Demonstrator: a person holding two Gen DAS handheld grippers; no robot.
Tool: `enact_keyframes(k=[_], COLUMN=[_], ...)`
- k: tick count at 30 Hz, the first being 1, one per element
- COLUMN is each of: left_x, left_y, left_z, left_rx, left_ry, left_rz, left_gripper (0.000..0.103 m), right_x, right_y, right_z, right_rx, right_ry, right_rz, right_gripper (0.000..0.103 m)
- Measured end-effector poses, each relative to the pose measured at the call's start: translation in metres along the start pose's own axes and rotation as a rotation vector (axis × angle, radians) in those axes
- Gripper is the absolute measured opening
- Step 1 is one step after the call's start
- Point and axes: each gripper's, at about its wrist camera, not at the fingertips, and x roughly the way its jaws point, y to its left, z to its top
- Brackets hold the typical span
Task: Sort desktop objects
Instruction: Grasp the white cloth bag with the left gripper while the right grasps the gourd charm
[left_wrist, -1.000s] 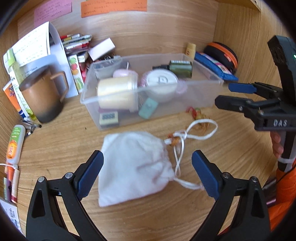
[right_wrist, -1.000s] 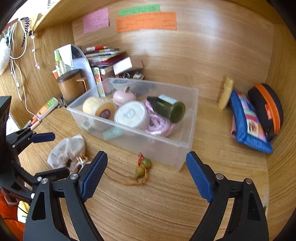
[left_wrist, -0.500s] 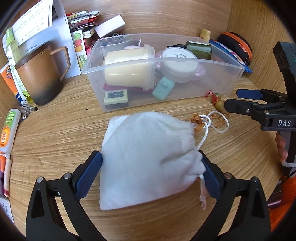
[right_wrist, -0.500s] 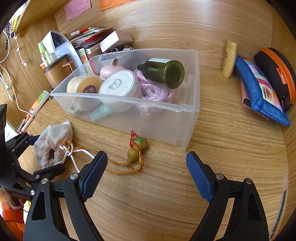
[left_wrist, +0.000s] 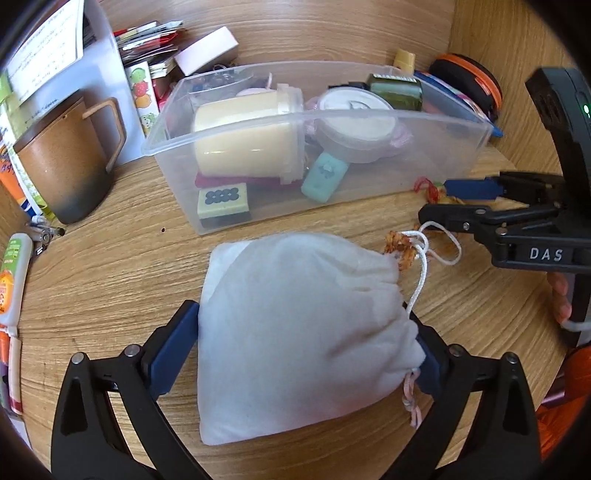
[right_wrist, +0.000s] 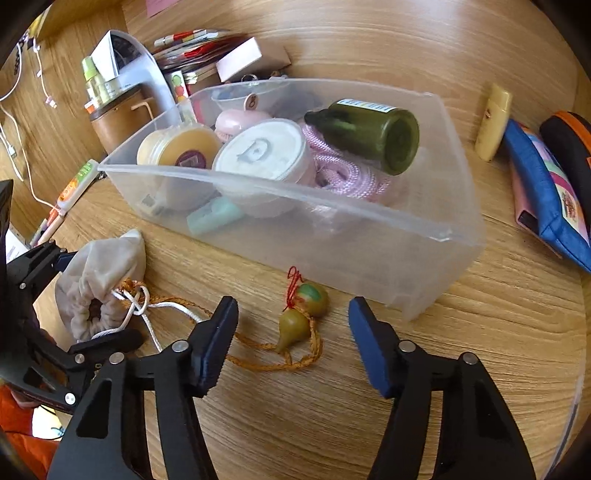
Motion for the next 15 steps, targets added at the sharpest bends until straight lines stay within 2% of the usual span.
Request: enact_keyframes(k=[1, 3, 7, 9, 15], left_x=[-0.0003, -0.0012, -0.0034, -0.0042, -0.0051], left_y=[-0.0005, -0.0005, -0.0007, 0.0007, 0.0054], left_z=[0.0002, 0.0001, 0.0003, 0.0006, 0.0055], left_rx=[-0.002, -0.003, -0.003, -0.008, -0.036], left_ry=[-0.001, -0.006, -0.027, -0.035, -0.045], left_rz=[0.0, 0.003, 0.006, -0.003, -0.026], left_gripper=[0.1, 0.097, 0.084, 0.081, 0.068], right_x=[-0.0002, -0.0008, -0.0013, -0.0013, -0.004], right_y=[0.0002, 0.0001, 0.0017, 0.0024, 0.0044], right_z=[-0.0007, -0.0019, -0.0038, -0.0038, -0.0047], right_rx=[-0.005, -0.007, -0.021, -0.031, -0.044], right_ry=[-0.004, -0.01, -0.023, -0.025, -0.027], right_rz=[-0.003, -0.008, -0.011, -0.017, 0.01], right_gripper=[0.05, 0.041, 0.031, 0.025, 0.023])
